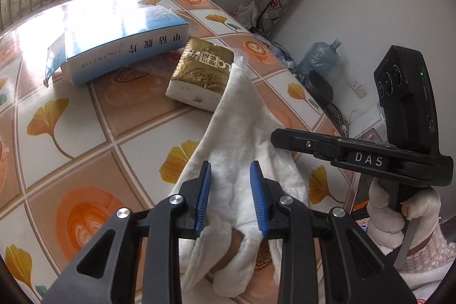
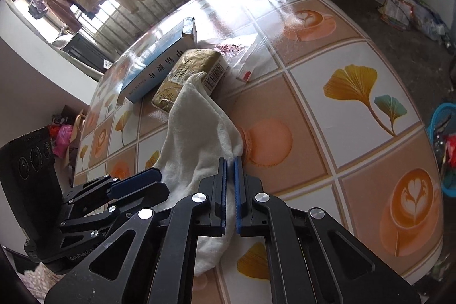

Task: Collect trash
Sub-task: 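Grasp the gold tissue pack with the left tool while the right tool holds the glove, then carry the tissue pack and glove to the blue wastebasket and open both tools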

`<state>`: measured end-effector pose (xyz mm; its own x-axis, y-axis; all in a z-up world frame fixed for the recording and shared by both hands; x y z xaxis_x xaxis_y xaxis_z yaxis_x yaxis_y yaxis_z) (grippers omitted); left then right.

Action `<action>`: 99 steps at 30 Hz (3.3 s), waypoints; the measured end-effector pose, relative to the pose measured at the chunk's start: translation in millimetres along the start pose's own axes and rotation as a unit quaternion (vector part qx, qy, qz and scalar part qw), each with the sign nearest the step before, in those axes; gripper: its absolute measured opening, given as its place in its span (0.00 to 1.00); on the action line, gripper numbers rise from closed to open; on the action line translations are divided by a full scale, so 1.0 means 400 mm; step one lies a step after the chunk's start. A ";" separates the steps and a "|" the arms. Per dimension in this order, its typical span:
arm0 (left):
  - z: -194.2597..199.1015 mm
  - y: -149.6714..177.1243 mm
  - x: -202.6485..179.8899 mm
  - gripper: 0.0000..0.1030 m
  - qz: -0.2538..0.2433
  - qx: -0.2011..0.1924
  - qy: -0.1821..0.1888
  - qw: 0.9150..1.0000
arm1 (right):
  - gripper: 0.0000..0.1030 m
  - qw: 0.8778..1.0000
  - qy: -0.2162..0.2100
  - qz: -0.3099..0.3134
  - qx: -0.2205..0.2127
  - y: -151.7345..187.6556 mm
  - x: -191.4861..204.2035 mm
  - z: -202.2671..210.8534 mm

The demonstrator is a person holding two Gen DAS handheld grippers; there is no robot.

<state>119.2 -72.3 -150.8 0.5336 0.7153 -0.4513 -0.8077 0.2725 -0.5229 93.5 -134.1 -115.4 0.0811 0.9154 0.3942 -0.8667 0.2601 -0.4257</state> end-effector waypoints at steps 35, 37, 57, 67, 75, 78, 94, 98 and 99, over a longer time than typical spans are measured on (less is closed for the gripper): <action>-0.107 -0.210 0.063 0.54 -0.045 -0.018 -0.129 0.991 | 0.06 0.997 0.040 -0.049 -0.052 -0.041 -0.185 0.071; -0.099 -0.209 0.065 0.53 -0.040 -0.020 -0.126 0.991 | 0.04 0.997 0.021 -0.062 -0.049 -0.039 -0.181 0.074; 0.172 -0.233 -0.002 0.52 -0.017 -0.107 -0.075 0.991 | 0.03 0.980 -0.076 -0.047 -0.178 -0.152 -0.085 0.383; 0.067 -0.364 -0.291 0.52 -0.105 -0.094 0.016 0.990 | 0.03 0.952 0.021 -0.108 -0.284 -0.205 -0.326 0.598; -0.183 -0.392 -0.584 0.52 -0.191 -0.014 0.085 0.978 | 0.03 0.921 0.142 -0.182 -0.314 -0.172 -0.597 0.648; -0.303 -0.375 -0.668 0.52 -0.213 0.028 0.102 0.971 | 0.03 0.912 0.166 -0.217 -0.307 -0.159 -0.699 0.621; -0.898 -0.229 -0.927 0.67 -0.270 0.169 0.129 0.939 | 0.12 0.880 0.258 -0.321 -0.239 -0.112 -1.154 0.414; -0.985 -0.197 -0.917 0.71 -0.255 0.192 0.119 0.940 | 0.39 0.876 0.244 -0.377 -0.176 -0.028 -1.250 0.284; -0.988 -0.197 -0.917 0.71 -0.250 0.194 0.120 0.941 | 0.39 0.874 0.237 -0.388 -0.170 -0.008 -1.258 0.269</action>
<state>86.3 -610.4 -230.1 0.8751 0.2809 -0.3941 -0.4459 0.7845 -0.4310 2.6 -628.7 -224.9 0.8448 0.4262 0.3236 -0.2700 0.8616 -0.4298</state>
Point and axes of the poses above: each gripper's, at about its wrist camera, not at the fingertips, and z roughly against the way its jaws point, x to its left, y to its underside, the point moved 10 cm from there along -z, roughly the way its jaws point, and after that the axes turned 3 degrees about y, right-handed, at the moved point
